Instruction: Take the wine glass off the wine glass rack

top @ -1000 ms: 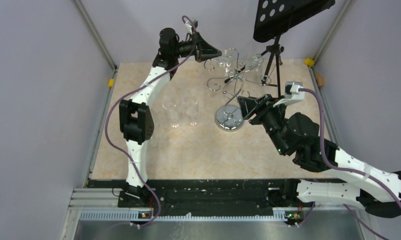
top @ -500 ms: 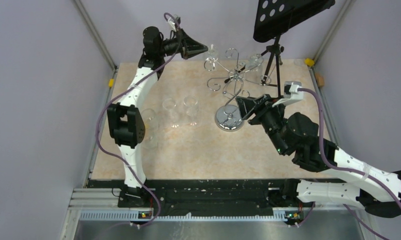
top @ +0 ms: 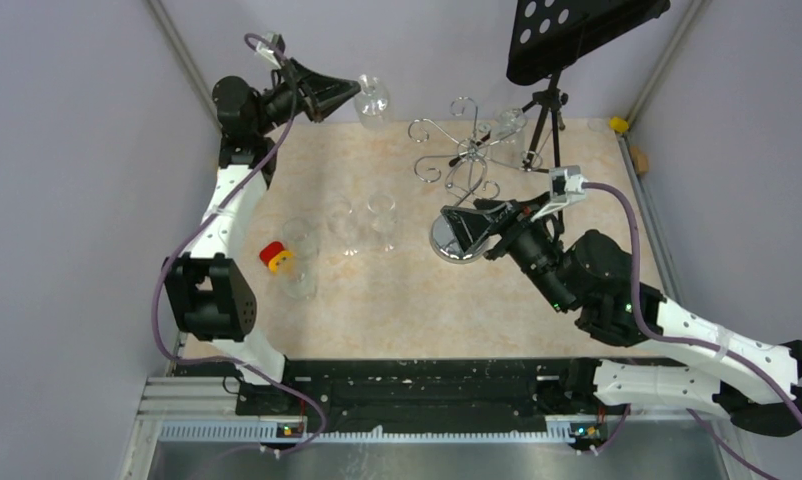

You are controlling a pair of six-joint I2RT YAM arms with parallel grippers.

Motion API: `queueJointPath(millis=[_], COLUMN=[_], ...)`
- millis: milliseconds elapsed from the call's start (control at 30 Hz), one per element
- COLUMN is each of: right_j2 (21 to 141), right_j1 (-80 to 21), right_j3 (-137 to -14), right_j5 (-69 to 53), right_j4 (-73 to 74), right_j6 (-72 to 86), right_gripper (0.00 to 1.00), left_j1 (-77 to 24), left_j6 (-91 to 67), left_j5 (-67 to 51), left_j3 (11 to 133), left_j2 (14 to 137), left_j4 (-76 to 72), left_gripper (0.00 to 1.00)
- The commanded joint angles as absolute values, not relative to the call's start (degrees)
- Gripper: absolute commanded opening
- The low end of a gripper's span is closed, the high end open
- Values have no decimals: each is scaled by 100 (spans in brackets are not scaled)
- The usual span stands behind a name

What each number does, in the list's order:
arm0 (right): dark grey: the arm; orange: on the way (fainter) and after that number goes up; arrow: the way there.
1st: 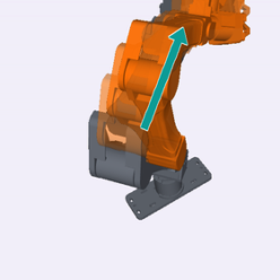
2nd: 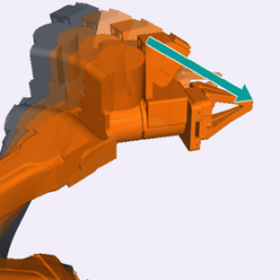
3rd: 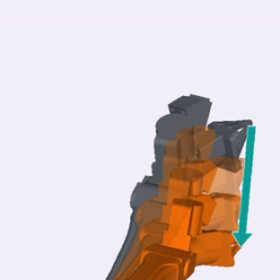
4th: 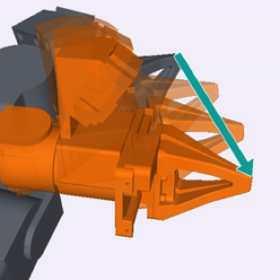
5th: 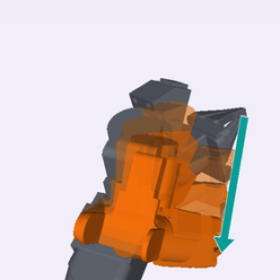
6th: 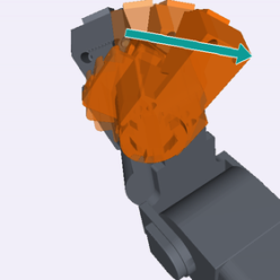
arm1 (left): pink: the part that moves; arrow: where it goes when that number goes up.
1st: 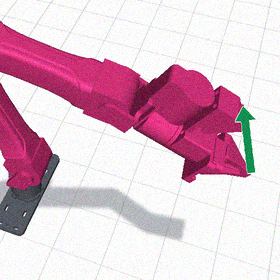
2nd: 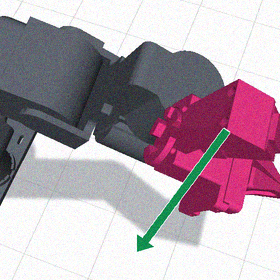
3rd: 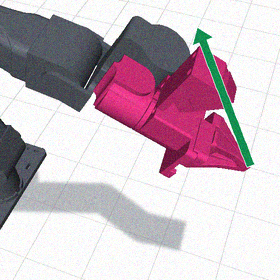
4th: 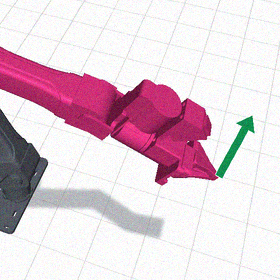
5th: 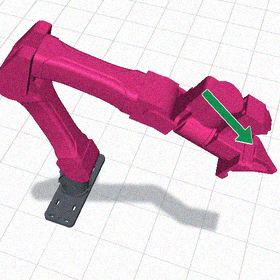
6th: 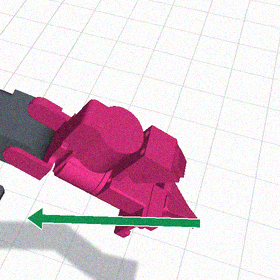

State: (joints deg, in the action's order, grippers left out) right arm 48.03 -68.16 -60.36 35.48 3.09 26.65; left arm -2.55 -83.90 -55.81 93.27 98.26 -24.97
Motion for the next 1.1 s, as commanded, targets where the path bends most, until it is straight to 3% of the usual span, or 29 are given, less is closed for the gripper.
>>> queueJointPath(millis=[0, 233, 467, 800, 1067], right_j2=[4817, 5054, 5502, 6454, 6877], right_j1=[-6788, -6794, -6789, -6787, -6788], right_j3=[-5978, -5628, -5382, -4994, -4897], right_j5=[2797, 2692, 2611, 1574, 720], right_j4=[-557, -1578, -2838, -5628, -7199], right_j6=[2761, 3497, 4015, 4395, 4178], right_gripper=[79, 84, 85, 85, 77], left_j1=[-268, -354, -760, -1032, -1037], left_j6=[-9381, -10301, -10583, -11236, -11493], left_j5=[-5258, -4574, -3365, -3482, -3399], left_j3=[8547, 7372, 6284, 6136, 5988], left_j2=[8795, 7214, 5390, 4592, 4295], left_j4=[-3943, -4063, -2980, -2614, -2497], left_gripper=[0, 0, 0, 0, 0])
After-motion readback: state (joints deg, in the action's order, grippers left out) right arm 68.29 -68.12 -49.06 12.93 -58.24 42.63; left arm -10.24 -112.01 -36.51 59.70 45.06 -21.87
